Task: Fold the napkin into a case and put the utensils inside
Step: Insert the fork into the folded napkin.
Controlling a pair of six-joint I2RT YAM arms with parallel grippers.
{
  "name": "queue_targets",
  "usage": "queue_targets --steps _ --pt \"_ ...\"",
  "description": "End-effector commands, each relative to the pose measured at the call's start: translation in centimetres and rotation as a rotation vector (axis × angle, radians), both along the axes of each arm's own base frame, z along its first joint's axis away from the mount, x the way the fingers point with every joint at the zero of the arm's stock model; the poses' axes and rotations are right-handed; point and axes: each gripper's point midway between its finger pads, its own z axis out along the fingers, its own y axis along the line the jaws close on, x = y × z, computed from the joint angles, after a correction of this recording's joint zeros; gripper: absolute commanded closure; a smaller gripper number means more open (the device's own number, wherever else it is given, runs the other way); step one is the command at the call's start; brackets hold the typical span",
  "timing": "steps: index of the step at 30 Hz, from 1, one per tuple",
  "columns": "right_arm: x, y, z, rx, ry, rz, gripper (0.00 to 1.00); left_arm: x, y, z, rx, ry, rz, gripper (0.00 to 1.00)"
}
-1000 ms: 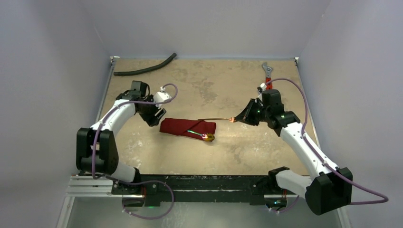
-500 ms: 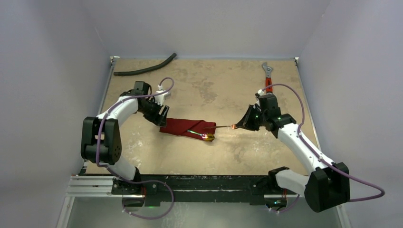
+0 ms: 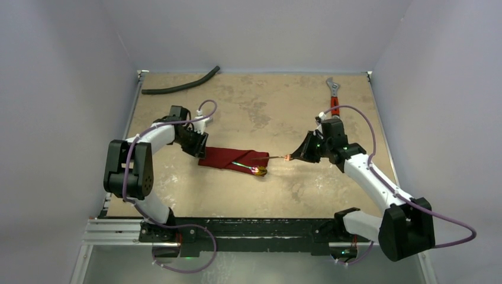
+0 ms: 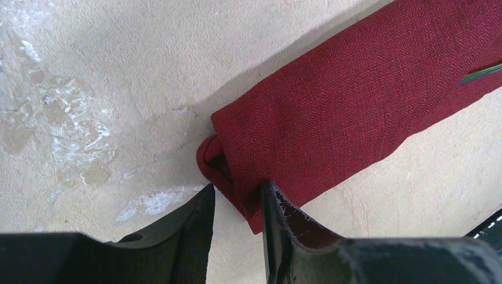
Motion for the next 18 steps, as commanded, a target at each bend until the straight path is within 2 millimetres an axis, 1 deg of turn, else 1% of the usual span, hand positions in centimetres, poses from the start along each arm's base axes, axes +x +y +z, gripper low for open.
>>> queue_targets --steps 1,8,10,15,18 --pt "0.9 1.5 0.9 0.083 -0.029 0.020 1.00 1.1 0.1 -0.2 -0.008 -0.020 0.038 0.68" --pt "1.3 2.9 0.4 0.085 -0.021 0.017 1.00 1.2 -0.1 0.0 -0.019 -0.018 0.043 0.69" --pt "1.4 3.5 0.2 0.084 -0.022 0.013 1.00 1.1 -0.2 0.2 -0.022 -0.016 0.042 0.69" --pt "1.7 5.7 0.0 0.089 -0.018 0.024 1.00 1.0 -0.2 0.3 -0.023 -0.012 0.036 0.69" --pt "2.0 6.4 -0.3 0.092 -0.014 0.021 1.00 1.0 -0.1 0.4 -0.019 -0.013 0.032 0.68"
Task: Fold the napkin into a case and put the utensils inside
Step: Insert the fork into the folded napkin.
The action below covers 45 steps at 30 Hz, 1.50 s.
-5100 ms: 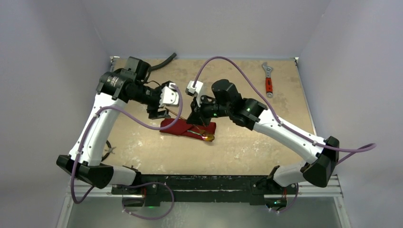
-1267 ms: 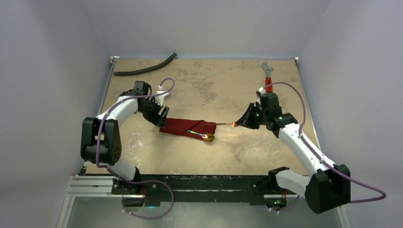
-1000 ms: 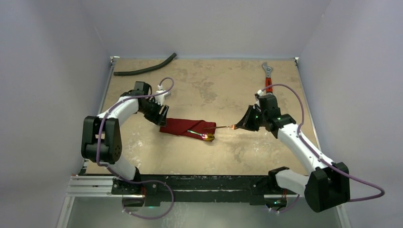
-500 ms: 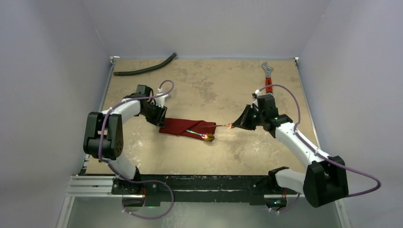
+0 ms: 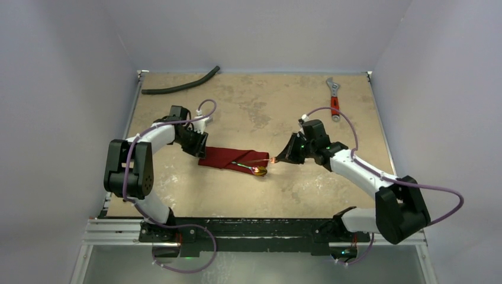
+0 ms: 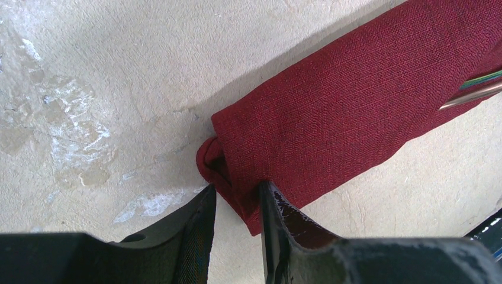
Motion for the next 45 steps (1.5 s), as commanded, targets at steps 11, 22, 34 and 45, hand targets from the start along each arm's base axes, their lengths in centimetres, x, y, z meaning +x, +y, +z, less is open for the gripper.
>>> queue_targets --steps 11,22,34,45 --pt "3.1 2.5 1.6 0.085 -0.092 -0.098 1.00 0.4 0.3 0.4 0.007 -0.010 -0.023 0.70" --pt "2.4 4.5 0.0 0.134 -0.082 -0.111 1.00 0.3 0.4 0.4 0.014 -0.008 -0.058 0.72" --pt "2.4 7.8 -2.1 0.116 -0.094 -0.107 1.00 0.2 0.4 0.6 0.016 -0.005 -0.081 0.73" --pt "2.6 9.0 -2.8 0.123 -0.109 -0.105 1.00 0.2 0.3 0.7 0.017 -0.003 -0.101 0.75"
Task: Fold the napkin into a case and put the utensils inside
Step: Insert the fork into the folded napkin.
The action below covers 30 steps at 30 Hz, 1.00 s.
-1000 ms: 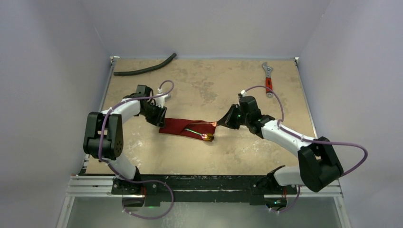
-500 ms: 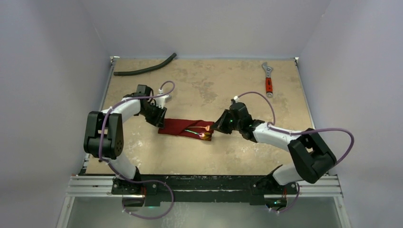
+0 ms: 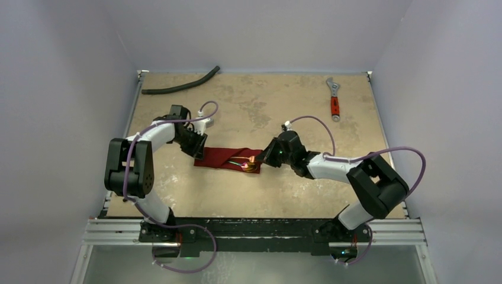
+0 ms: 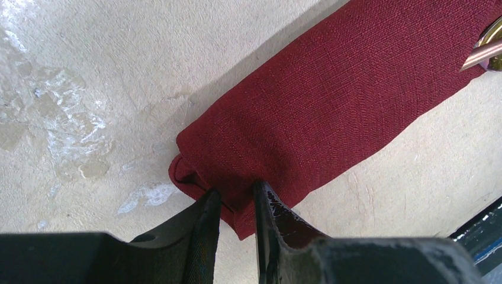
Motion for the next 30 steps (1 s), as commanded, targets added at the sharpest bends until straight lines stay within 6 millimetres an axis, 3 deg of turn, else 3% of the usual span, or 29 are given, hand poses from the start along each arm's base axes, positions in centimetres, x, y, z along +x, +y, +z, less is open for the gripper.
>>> queue_targets --steps 1,6,14,18,24,26,30 --pt "0.9 0.6 1.0 0.017 -0.047 -0.023 1.00 0.9 -0.1 0.6 -0.013 -0.022 -0.026 0.75" --pt "1.0 0.6 0.4 0.011 -0.040 -0.037 1.00 0.7 -0.1 0.7 -0.008 -0.023 -0.037 0.75" --pt "0.4 -0.1 1.0 0.077 -0.111 -0.053 1.00 0.9 0.1 1.2 0.002 -0.032 -0.039 0.79" --pt "0.2 0.4 0.4 0.080 -0.103 -0.024 1.00 1.3 -0.8 2.9 -0.051 -0.025 -0.044 0.80" --pt "-0.2 -0.1 1.0 0.075 -0.124 -0.018 1.00 2.7 -1.1 7.0 -0.079 -0.080 -0.035 0.53" --pt "-0.4 -0.2 1.1 0.076 -0.125 -0.019 1.00 3.1 -0.6 6.9 -0.050 -0.094 -0.013 0.50" --pt "-0.8 -0.5 0.8 0.061 -0.115 -0.013 1.00 3.1 0.4 4.8 -0.007 -0.073 0.018 0.51"
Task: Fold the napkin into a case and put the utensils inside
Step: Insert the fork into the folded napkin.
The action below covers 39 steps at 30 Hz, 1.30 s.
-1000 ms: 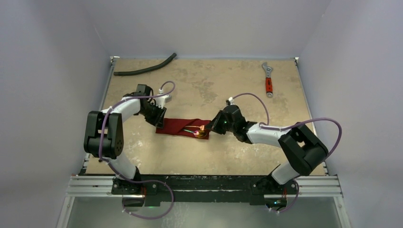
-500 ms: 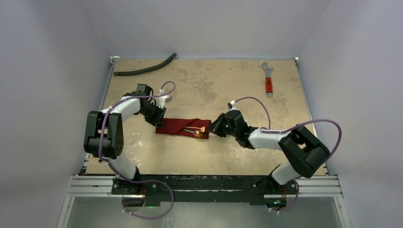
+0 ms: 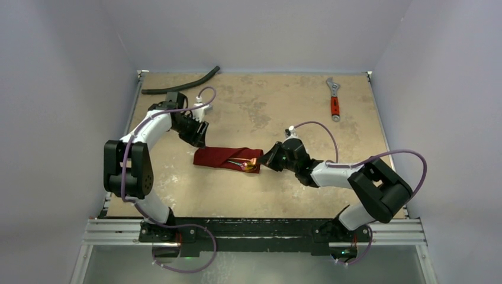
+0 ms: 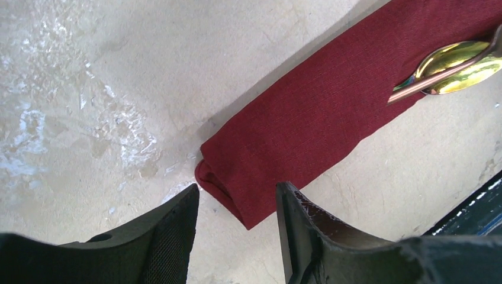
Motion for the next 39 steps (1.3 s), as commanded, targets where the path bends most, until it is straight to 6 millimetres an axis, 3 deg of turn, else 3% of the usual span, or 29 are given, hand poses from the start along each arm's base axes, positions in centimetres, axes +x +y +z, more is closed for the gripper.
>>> queue_targets --steps 1,6,10,19,26,35,39 --pt "-0.1 -0.2 1.0 0.005 -0.044 0.005 1.00 -0.2 0.9 -1.1 0.025 0.016 0.036 0.51" --pt "-0.6 -0.6 0.7 -0.017 -0.032 0.009 1.00 -0.8 1.8 -4.1 0.078 0.052 0.054 0.54" --pt "-0.3 -0.7 0.9 -0.022 -0.043 -0.002 1.00 -0.9 2.1 -5.1 0.096 0.071 0.047 0.60" --pt "-0.5 -1.7 1.5 -0.024 -0.042 -0.040 1.00 -1.0 1.4 -5.5 0.048 0.106 0.043 0.73" --pt "-0.6 -1.7 1.6 -0.013 -0.055 -0.034 1.00 -1.2 1.1 -5.4 0.032 0.120 0.033 0.75" --pt "1.3 -1.1 0.2 -0.044 -0.055 -0.068 1.00 -1.2 1.0 -5.7 0.029 0.123 0.020 0.75" --pt "1.8 -0.4 0.8 -0.030 -0.068 -0.061 1.00 -1.2 1.0 -5.7 0.026 0.120 0.011 0.76"
